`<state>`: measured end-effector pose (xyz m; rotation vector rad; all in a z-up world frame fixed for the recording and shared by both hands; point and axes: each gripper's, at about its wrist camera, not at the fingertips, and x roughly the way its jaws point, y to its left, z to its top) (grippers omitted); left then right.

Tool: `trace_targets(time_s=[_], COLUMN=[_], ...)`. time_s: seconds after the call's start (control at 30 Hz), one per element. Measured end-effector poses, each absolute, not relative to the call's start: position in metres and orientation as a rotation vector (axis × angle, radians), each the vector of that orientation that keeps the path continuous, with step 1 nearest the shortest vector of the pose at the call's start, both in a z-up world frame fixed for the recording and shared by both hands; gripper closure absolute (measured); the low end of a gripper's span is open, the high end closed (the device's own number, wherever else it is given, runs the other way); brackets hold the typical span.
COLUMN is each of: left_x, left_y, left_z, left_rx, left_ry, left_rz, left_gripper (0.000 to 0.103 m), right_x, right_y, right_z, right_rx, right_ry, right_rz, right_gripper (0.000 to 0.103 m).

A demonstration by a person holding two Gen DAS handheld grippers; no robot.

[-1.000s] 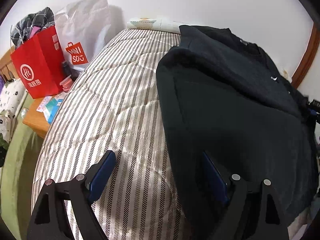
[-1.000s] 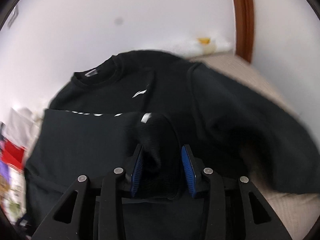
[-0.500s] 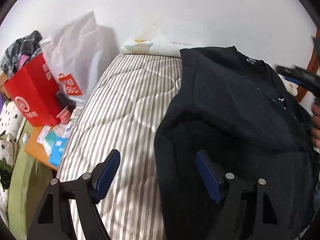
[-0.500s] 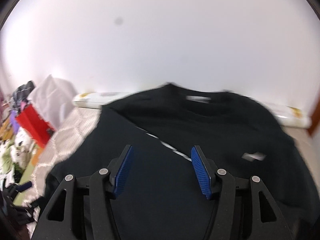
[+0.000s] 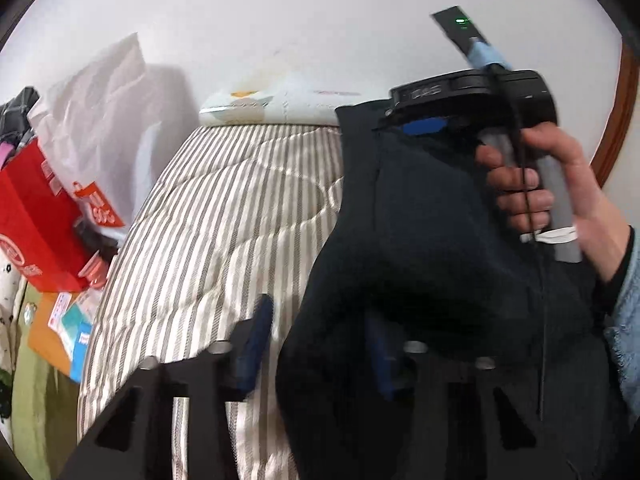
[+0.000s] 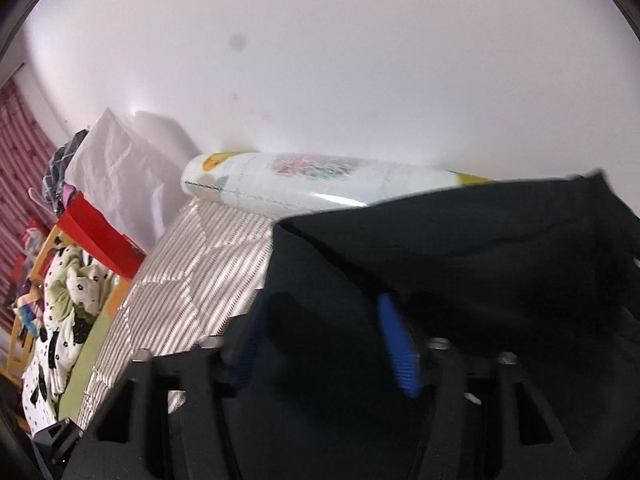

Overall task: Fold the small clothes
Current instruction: 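Move the open right gripper over to the plain sleeve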

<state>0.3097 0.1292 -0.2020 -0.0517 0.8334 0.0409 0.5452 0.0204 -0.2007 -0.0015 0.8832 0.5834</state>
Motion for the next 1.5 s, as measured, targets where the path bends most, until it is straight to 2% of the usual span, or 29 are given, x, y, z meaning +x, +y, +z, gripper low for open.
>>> trace_targets(time_s=[0.03, 0.07, 0.17, 0.4, 0.5, 0.53, 0.6, 0.63, 0.7, 0.73, 0.77, 0.8, 0.93, 1.17, 1.4, 1.5], left_x=[0.311, 0.312, 0.306, 0.307, 0.305, 0.304, 0.303, 0.301, 0.299, 0.298, 0.297, 0.296, 0.290, 0.261, 0.215, 0.200], left_y=[0.129, 0.131, 0.140, 0.167, 0.172, 0.171, 0.169, 0.166, 0.162, 0.160, 0.158, 0.156, 0.146, 0.137, 0.119, 0.119], left_z=[-0.201, -0.201, -0.198, -0.210, -0.208, -0.208, -0.207, -0.206, -0.204, -0.202, -0.200, -0.198, -0.191, -0.185, -0.206, -0.212], left_rx=[-0.057, -0.077, -0.110, -0.198, -0.236, -0.229, -0.200, -0.179, -0.150, -0.140, -0.137, -0.131, -0.112, -0.200, -0.147, -0.148], left_ry=[0.823, 0.822, 0.805, 0.860, 0.862, 0.863, 0.860, 0.852, 0.846, 0.834, 0.823, 0.813, 0.777, 0.811, 0.865, 0.883], left_rz=[0.034, 0.020, 0.038, 0.077, 0.059, 0.061, 0.071, 0.072, 0.077, 0.077, 0.076, 0.076, 0.053, 0.004, 0.022, 0.006], left_gripper=[0.089, 0.096, 0.096, 0.097, 0.097, 0.094, 0.094, 0.094, 0.080, 0.067, 0.059, 0.058, 0.052, 0.052, 0.052, 0.052], right_x=[0.547, 0.547, 0.547, 0.568, 0.570, 0.569, 0.564, 0.558, 0.539, 0.526, 0.517, 0.500, 0.437, 0.310, 0.198, 0.157], right_y=[0.025, 0.029, 0.042, 0.090, 0.095, 0.093, 0.085, 0.079, 0.064, 0.052, 0.043, 0.026, -0.044, -0.198, -0.358, -0.401], right_z=[-0.200, -0.198, -0.189, -0.211, -0.216, -0.214, -0.207, -0.202, -0.191, -0.184, -0.181, -0.174, -0.157, -0.139, -0.165, -0.184], right_rx=[-0.009, -0.017, -0.037, -0.105, -0.123, -0.120, -0.104, -0.099, -0.111, -0.115, -0.117, -0.118, -0.100, -0.121, -0.063, -0.037], right_ry=[0.879, 0.868, 0.787, 0.809, 0.809, 0.813, 0.828, 0.821, 0.795, 0.780, 0.770, 0.755, 0.720, 0.643, 0.686, 0.715], right_rz=[0.596, 0.606, 0.627, 0.588, 0.560, 0.564, 0.558, 0.554, 0.542, 0.531, 0.517, 0.480, 0.344, 0.058, -0.279, -0.360], right_gripper=[0.096, 0.095, 0.096, 0.095, 0.088, 0.084, 0.069, 0.068, 0.062, 0.059, 0.052, 0.048, 0.046, 0.046, 0.046, 0.042])
